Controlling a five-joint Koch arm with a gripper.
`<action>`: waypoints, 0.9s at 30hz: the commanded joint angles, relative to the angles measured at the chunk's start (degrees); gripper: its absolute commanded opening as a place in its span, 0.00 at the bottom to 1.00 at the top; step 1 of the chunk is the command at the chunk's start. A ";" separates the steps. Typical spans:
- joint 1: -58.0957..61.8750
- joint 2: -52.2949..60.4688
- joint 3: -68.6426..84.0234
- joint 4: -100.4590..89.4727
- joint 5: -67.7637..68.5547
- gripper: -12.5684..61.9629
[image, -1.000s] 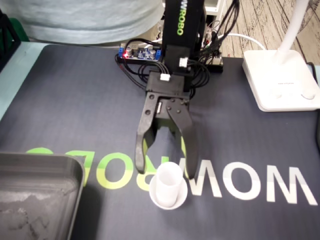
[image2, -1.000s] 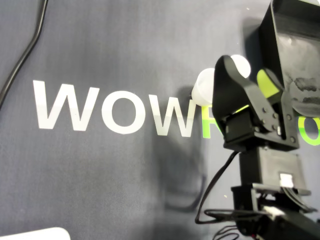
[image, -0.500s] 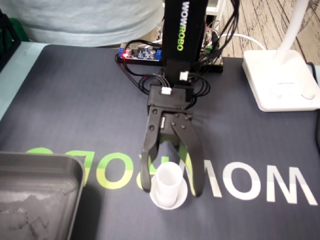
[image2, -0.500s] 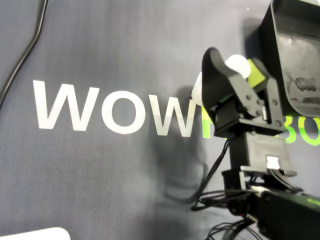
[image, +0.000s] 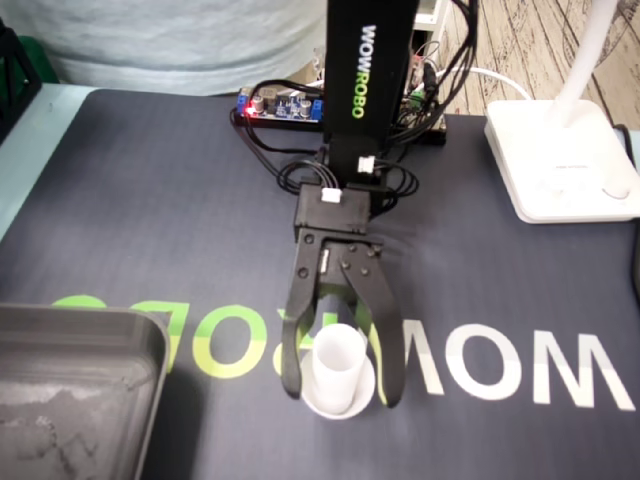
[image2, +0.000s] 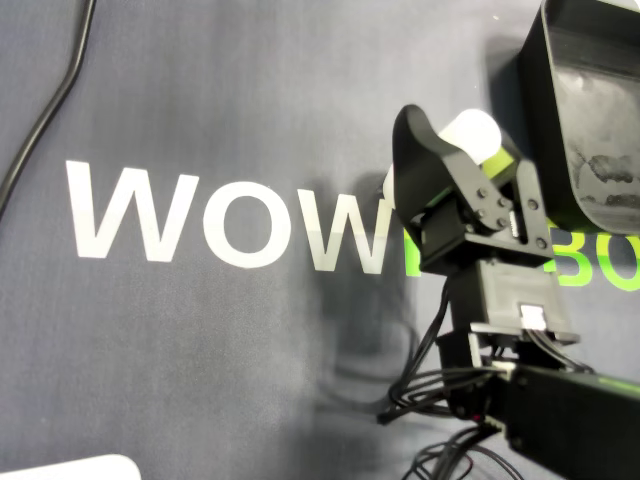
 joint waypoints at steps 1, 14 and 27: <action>-0.09 0.00 -1.58 -4.39 -0.18 0.60; 0.00 -0.88 -1.49 -4.31 0.09 0.56; -1.05 -0.79 -1.67 -3.69 0.70 0.44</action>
